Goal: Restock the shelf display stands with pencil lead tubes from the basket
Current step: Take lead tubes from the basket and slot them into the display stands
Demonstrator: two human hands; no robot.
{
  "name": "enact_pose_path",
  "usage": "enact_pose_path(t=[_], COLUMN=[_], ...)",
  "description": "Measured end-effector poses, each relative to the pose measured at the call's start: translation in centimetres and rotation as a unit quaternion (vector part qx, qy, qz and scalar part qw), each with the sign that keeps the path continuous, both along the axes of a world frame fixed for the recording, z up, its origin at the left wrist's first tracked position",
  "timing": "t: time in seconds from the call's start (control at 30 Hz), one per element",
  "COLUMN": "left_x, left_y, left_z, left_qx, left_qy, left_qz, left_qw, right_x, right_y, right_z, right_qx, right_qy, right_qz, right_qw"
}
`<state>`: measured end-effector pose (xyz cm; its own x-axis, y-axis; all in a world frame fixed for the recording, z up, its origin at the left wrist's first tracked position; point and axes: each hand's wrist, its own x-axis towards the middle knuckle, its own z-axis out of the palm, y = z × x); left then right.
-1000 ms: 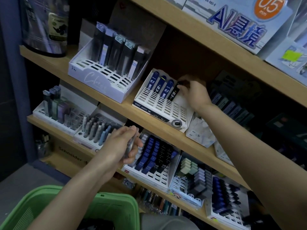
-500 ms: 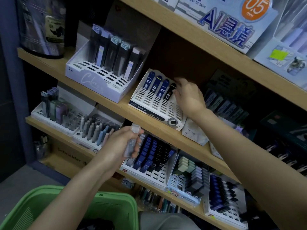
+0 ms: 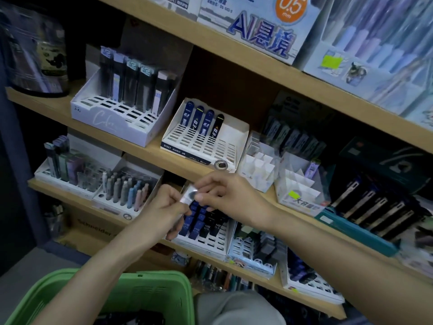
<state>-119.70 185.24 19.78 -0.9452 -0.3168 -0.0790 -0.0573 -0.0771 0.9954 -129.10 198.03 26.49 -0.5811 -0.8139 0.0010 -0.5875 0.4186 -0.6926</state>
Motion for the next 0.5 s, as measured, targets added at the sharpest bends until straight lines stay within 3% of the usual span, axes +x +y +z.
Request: enact_pose_path(t=[0.13,0.27,0.4,0.5], left_x=[-0.2,-1.4,-4.2,-6.0], left_y=[0.8,3.0,5.2,6.3], left_z=[1.1,4.4,6.6,6.9], left_qx=[-0.089,-0.136,-0.244,-0.371], left_qy=[0.051,0.145,0.192,0.202], left_qz=[-0.032,0.008,0.099,0.075], left_qw=[0.994,0.980,0.945,0.903], right_x=[0.5,0.5,-1.5,-3.8], right_y=[1.9,4.4,6.8,7.7], right_z=[0.3,2.4,5.4,6.3], right_qx=[-0.064,-0.190,-0.327,-0.331], right_qy=[-0.147,-0.178,-0.060,0.077], right_qz=[-0.030,-0.075,-0.158,-0.207], right_qw=[0.987,0.962,0.930,0.918])
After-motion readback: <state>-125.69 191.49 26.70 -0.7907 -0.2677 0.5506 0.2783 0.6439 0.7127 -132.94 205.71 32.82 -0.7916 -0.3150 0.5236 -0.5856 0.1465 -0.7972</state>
